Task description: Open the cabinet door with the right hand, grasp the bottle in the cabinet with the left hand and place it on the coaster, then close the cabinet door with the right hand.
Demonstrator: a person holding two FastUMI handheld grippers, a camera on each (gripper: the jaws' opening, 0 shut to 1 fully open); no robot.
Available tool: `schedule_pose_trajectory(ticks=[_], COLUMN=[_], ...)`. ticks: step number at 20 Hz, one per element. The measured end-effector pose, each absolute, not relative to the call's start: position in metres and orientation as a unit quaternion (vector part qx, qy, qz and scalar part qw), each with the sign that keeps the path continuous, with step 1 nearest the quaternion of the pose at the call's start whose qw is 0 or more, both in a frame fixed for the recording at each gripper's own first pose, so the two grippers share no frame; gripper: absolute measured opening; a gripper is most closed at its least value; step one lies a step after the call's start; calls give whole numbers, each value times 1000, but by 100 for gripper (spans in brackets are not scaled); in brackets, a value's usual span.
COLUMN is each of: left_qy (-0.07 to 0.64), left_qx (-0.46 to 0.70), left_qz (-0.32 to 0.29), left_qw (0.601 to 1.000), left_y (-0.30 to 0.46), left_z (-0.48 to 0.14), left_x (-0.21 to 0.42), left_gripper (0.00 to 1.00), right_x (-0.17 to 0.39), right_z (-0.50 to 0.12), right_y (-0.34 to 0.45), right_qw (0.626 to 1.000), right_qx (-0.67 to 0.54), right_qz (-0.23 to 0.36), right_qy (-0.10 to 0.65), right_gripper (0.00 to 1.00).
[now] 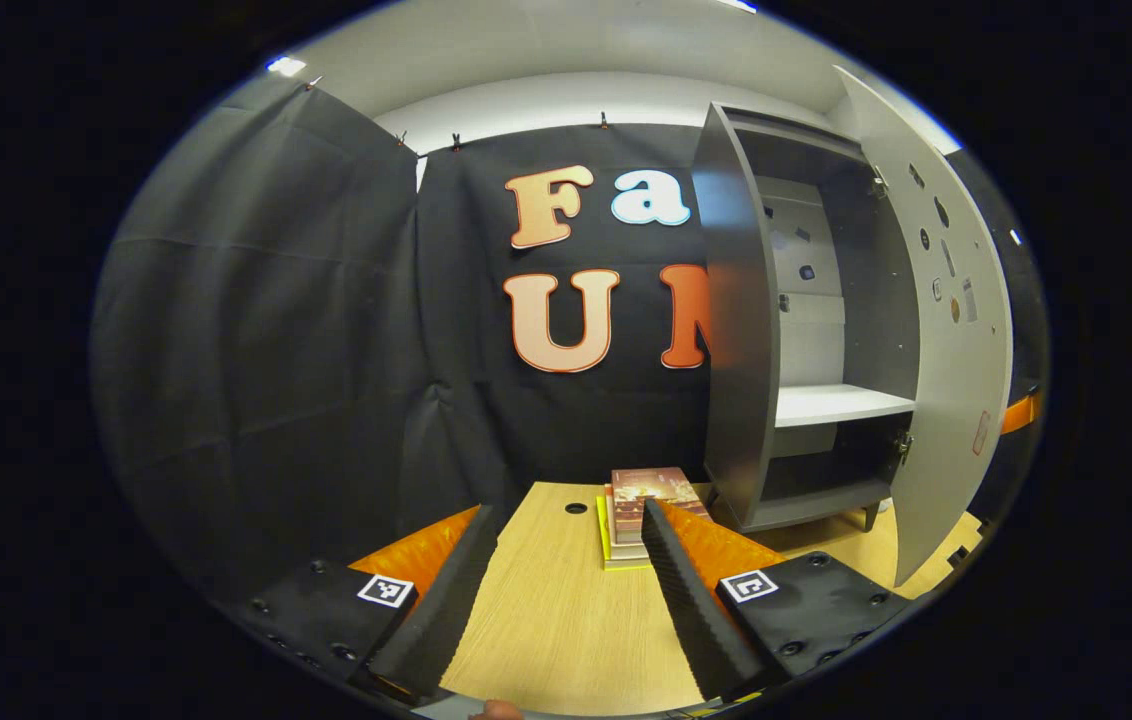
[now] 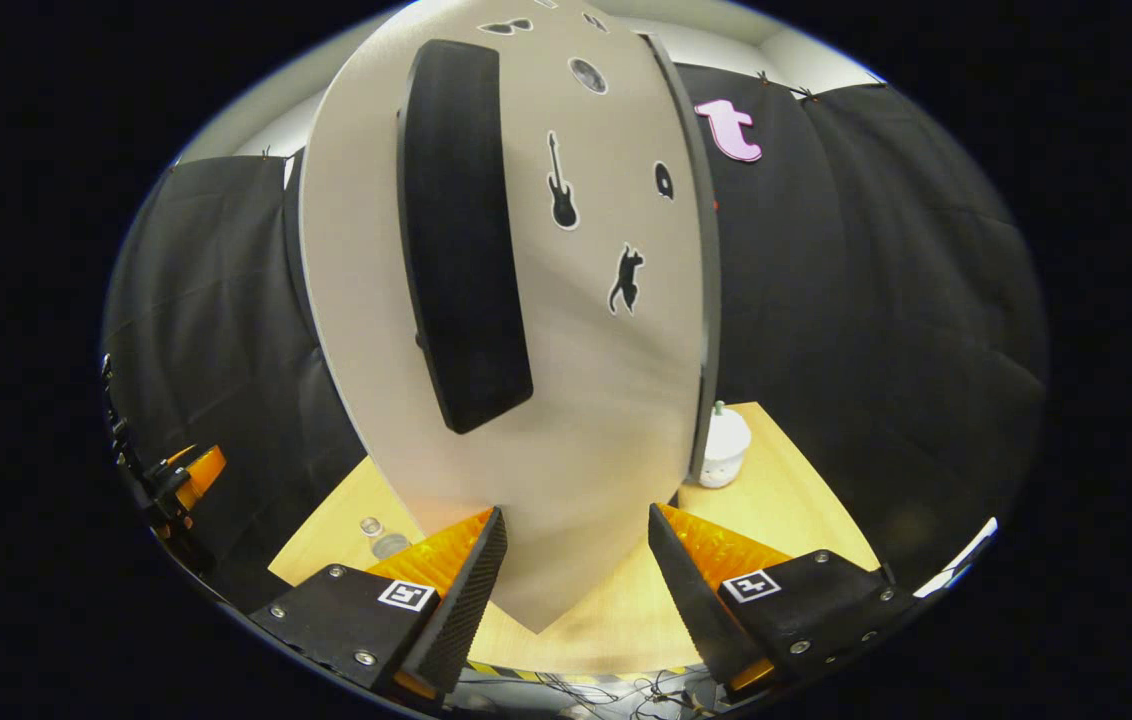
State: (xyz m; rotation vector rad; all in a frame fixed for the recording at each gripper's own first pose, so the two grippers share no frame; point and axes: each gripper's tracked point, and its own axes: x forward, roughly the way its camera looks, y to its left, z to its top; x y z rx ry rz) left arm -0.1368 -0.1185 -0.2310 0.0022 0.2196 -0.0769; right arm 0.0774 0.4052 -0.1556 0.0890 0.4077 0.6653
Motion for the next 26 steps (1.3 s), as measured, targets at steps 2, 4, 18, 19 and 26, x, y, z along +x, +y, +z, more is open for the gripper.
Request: schedule_pose_trajectory(ticks=[2, 4, 18, 19, 26], left_qy=[103, 95, 78, 77, 76], left_qx=[4, 4, -5, -3, -15], left_qz=[-39, -38, -1, 2, 15], left_qw=[994, 995, 997, 997, 997], left_y=[-115, -107, -44, -41, -21], left_z=[-225, -216, -190, -188, -174], left_x=[-133, -132, -122, -123, -121], left_gripper=[95, 95, 96, 96, 95], right_x=[78, 80, 113, 113, 121], right_z=[-152, -150, -121, -120, -116], right_y=[415, 423, 445, 447, 458], right_qw=[919, 917, 933, 933, 936], right_qx=[53, 55, 41, 43, 40], right_qz=[337, 346, 326, 327, 320], right_qy=[196, 192, 147, 146, 140], right_gripper=[91, 91, 92, 92, 92])
